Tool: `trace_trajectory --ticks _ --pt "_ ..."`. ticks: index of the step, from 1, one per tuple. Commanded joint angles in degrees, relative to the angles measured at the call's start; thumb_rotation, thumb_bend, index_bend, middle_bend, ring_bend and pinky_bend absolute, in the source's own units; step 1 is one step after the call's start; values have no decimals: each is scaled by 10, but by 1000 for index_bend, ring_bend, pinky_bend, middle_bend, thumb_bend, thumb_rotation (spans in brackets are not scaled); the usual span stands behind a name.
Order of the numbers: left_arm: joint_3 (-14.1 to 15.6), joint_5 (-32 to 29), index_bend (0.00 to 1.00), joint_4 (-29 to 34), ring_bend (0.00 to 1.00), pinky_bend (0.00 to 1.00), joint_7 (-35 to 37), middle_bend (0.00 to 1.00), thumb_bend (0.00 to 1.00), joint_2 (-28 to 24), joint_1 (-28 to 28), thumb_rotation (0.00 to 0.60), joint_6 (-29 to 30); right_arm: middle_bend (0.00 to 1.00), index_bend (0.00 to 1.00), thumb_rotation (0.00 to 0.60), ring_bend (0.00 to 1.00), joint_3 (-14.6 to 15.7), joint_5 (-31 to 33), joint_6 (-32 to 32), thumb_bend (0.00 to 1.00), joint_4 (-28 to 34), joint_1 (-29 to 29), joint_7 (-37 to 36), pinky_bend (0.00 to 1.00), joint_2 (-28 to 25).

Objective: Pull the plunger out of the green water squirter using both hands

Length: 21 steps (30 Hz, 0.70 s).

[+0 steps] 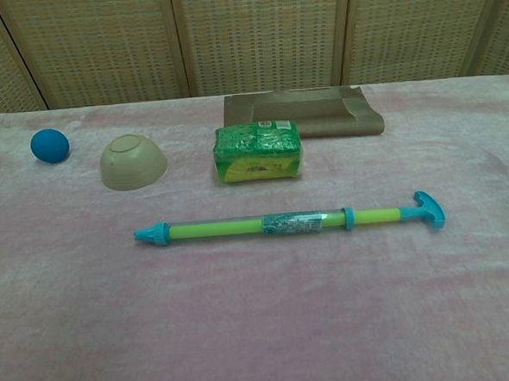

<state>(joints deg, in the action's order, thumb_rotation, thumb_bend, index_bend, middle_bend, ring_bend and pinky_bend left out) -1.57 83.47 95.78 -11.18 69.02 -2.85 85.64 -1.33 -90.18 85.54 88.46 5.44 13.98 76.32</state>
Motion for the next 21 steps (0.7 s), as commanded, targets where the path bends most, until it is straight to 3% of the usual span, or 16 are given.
trace_trajectory --ticks 1,21 --pt "0 0 0 0 0 0 0 0 60 0 0 600 1 0 49 600 0 -1 -5 6 126 -6 -1 -4 0 4" --pt "2 5 0 4 0 0 -6 0 60 -1 1 600 3 0 49 600 0 3 -26 20 127 -17 -2 -18 0 13"
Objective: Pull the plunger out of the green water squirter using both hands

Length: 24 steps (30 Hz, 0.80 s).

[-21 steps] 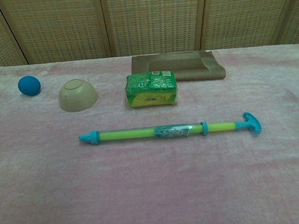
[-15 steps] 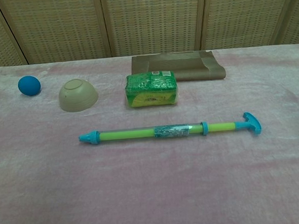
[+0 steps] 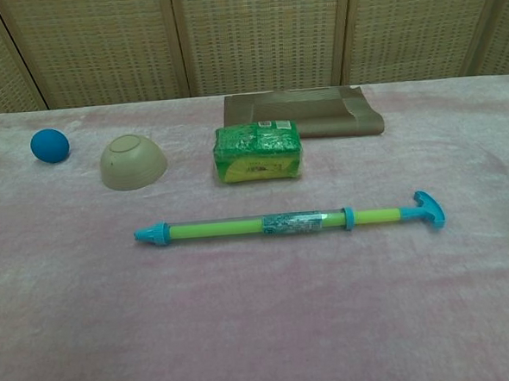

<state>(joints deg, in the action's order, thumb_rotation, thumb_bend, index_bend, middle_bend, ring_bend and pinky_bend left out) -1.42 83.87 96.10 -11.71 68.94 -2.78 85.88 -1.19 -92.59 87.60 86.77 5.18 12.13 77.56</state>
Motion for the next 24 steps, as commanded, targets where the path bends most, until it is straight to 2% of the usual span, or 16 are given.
trace_trajectory --ticks 1,6,8,11,13,16,20,24 --pt "0 2 0 1 0 0 -1 0 59 0 1 600 2 0 49 600 0 2 -4 0 128 0 0 1 0 0" --pt "1 5 0 5 0 0 -2 0 60 -2 3 600 7 2 74 600 0 6 -12 1 132 0 1 -2 0 2" --pt "1 4 0 5 0 0 -1 0 60 -2 3 600 8 70 101 600 52 7 -21 5 133 -1 2 -3 35 5" --pt "-2 -2 0 5 0 0 1 0 60 -3 2 600 4 355 159 600 364 6 -35 7 135 2 7 7 283 17" --pt "-3 -6 0 6 0 0 1 0 60 -4 2 600 2 603 217 600 624 3 -41 -12 137 12 22 24 461 24" --pt "-3 -5 0 8 0 0 3 0 60 -6 1 600 1 845 287 600 855 -12 -29 -53 142 31 48 71 586 42" --pt "-4 -4 0 9 0 0 10 0 59 -9 2 600 4 975 356 600 974 -33 9 -109 149 43 79 120 676 75" --pt "-5 -4 0 9 0 0 16 0 60 -10 3 600 5 1000 393 600 1000 -53 50 -148 279 41 101 146 700 99"
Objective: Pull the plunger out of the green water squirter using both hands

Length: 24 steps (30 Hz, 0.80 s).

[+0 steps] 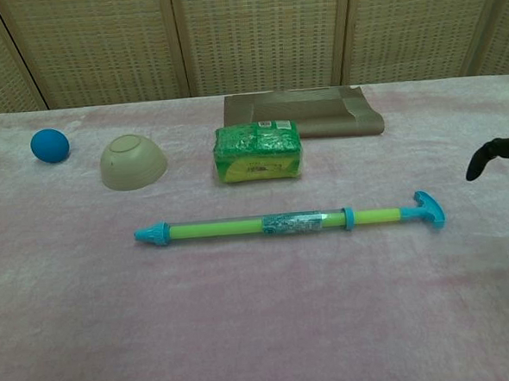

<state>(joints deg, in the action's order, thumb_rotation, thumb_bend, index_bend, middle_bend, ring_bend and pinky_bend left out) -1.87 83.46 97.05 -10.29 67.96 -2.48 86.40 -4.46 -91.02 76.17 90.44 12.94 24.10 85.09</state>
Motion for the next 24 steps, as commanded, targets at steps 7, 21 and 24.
trace_trajectory --ticks 7,21,24 --pt "-2 -8 0 -4 0 0 7 0 60 -1 -3 600 -10 1000 410 600 1000 -70 129 -93 372 -8 69 74 701 72" --pt "-6 -22 0 -8 0 0 17 0 60 -2 -7 600 -22 1000 422 600 1000 -102 224 -125 446 -90 129 124 700 146" --pt "-6 -24 0 -9 0 0 19 0 60 -3 -8 600 -24 1000 421 600 1000 -105 239 -127 449 -101 137 130 700 152"
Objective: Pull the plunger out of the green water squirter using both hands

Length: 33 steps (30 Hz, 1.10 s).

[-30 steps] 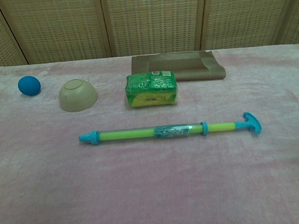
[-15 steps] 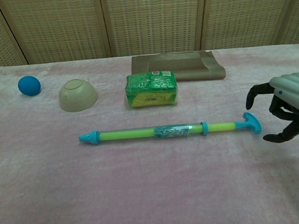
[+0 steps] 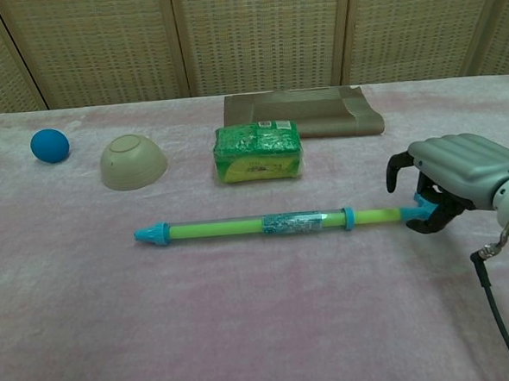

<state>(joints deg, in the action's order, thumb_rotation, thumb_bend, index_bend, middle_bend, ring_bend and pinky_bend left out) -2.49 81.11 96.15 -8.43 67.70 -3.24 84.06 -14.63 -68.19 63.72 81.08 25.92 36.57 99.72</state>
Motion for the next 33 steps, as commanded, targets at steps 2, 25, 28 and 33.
trace_trajectory --ticks 2,25,28,33 --pt "0 -1 0 -1 0 0 1 0 60 0 -1 600 -2 1000 421 600 1000 -5 18 -4 452 -12 10 7 700 8" --pt "0 -8 0 -6 0 0 -11 0 60 7 -5 600 -8 1000 705 600 1000 16 52 -17 569 -106 34 -34 701 42" --pt "1 -8 0 -6 0 0 -11 0 59 7 -5 600 -9 1000 765 600 1000 20 49 -10 584 -100 34 -30 701 40" --pt "2 -6 0 -6 0 0 -12 0 60 8 -6 600 -10 1000 791 600 1000 23 42 9 585 -60 31 -23 701 22"
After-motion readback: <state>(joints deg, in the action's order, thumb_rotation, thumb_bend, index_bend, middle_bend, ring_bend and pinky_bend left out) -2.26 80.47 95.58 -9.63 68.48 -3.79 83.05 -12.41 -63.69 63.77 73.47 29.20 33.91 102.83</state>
